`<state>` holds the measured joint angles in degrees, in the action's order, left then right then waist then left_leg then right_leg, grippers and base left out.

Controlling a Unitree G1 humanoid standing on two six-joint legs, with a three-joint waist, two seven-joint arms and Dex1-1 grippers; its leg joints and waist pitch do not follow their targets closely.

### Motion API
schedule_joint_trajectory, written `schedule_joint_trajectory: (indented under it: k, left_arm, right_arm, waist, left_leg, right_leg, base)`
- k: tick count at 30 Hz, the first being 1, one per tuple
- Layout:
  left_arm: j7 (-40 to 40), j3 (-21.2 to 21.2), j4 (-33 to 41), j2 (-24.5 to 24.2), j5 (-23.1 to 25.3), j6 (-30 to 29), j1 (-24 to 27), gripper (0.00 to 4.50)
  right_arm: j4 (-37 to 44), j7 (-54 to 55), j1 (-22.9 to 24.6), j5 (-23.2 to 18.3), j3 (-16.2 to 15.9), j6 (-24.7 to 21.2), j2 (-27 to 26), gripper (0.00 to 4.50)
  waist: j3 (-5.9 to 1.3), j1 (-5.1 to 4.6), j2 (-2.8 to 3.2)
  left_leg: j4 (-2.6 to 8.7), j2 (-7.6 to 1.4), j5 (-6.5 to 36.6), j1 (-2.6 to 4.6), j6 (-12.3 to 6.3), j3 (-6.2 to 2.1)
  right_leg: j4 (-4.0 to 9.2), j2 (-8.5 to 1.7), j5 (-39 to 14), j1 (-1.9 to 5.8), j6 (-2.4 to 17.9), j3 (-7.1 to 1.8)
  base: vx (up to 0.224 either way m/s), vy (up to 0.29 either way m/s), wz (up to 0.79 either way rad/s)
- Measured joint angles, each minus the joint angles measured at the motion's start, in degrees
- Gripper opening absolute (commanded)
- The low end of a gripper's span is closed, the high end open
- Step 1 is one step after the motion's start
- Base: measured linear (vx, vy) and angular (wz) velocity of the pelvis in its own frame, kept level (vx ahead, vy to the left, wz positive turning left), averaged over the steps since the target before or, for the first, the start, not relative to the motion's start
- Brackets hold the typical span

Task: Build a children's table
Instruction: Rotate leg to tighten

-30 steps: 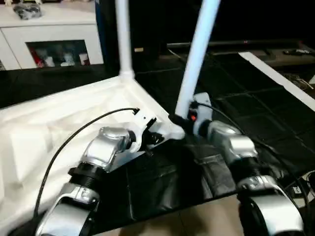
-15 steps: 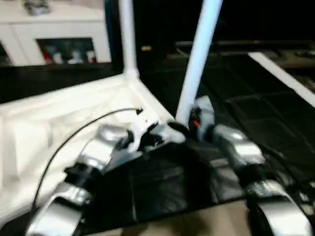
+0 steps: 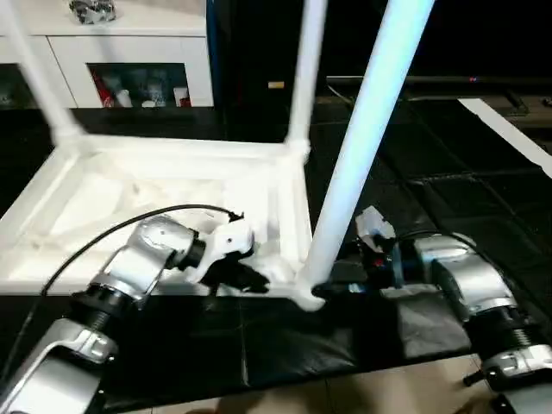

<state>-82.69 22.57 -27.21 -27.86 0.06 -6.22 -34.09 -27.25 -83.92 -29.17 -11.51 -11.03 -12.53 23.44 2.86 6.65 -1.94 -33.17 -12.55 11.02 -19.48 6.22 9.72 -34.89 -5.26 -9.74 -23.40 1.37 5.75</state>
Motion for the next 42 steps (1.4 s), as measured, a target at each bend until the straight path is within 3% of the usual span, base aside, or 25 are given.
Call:
schedule_joint_trajectory:
  k: [11,19,27,29,32,38,42]
  left_arm:
    - [-2.00,0.97,0.05,-0.06,-0.23,2.57,0.14,0.00]
    - [-2.51,1.16,0.10,0.17,-0.30,2.85,0.19,0.00]
    - [0.75,-0.88,-0.81,2.75,-0.39,-1.26,0.18,0.00]
    - [5.45,-2.75,-2.01,3.66,0.00,-3.89,0.09,0.00]
    - [11.35,-4.55,-3.22,5.81,0.77,-7.25,-0.42,0.00]
    - [27.85,-9.60,-8.19,14.52,1.32,-15.55,-3.64,0.00]
    - [35.86,-11.78,-10.31,19.00,1.43,-17.99,-5.36,0.00]
  right_arm:
    - [1.11,-3.16,0.18,-0.14,-2.82,0.24,-0.30,2.75]
    - [1.15,-3.83,0.13,-0.15,-3.00,0.41,-0.21,2.21]
    - [2.42,0.08,1.77,-0.18,-1.10,-1.63,-0.85,2.10]
    - [1.78,7.73,1.76,0.46,1.33,-3.63,-3.53,2.09]
    - [-0.04,18.39,0.66,1.63,3.86,-4.98,-7.35,2.09]
    - [-10.34,42.70,-7.24,5.12,9.50,-5.82,-15.33,2.07]
    - [-15.05,53.14,-11.10,6.94,11.31,-5.02,-17.78,2.07]
  waist:
    - [-0.02,0.50,-0.07]
    - [-0.02,1.08,-0.07]
    - [-0.04,1.44,-0.10]
    - [-0.04,0.85,-0.09]
    - [-0.13,-0.91,0.12]
    - [-0.14,-3.95,0.33]
    - [-0.15,-4.71,0.33]
  left_leg:
    - [-0.01,0.00,0.02,-0.04,-0.02,0.04]
    - [-0.02,0.00,0.01,0.00,-0.02,0.06]
    - [-0.06,0.02,0.00,0.29,-0.02,0.15]
    - [-0.06,0.04,0.00,0.51,-0.01,0.13]
    - [-0.09,0.15,0.00,0.52,-0.01,-0.04]
    - [-0.42,0.60,0.01,0.42,-0.02,-0.47]
    - [-0.32,0.61,0.02,0.21,-0.04,-0.78]
  right_leg:
    - [-0.01,-0.02,-0.08,0.02,-0.11,-0.03]
    - [-0.03,-0.02,-0.08,0.03,-0.11,-0.05]
    - [-0.06,-0.02,-0.20,0.27,-0.32,-0.19]
    - [-0.11,-0.02,-0.16,0.39,-0.31,-0.23]
    - [0.03,-0.02,-0.17,0.39,-0.33,-0.18]
    - [0.21,-0.03,-0.16,0.33,-0.34,-0.12]
    - [0.57,0.00,-0.14,0.30,-0.34,0.02]
  base:
    - [0.000,0.000,0.00]
    - [0.000,0.000,0.00]
    - [0.000,0.000,0.00]
    - [0.000,0.000,0.00]
    - [0.000,0.000,0.00]
    - [0.000,0.000,0.00]
    - [0.000,0.000,0.00]
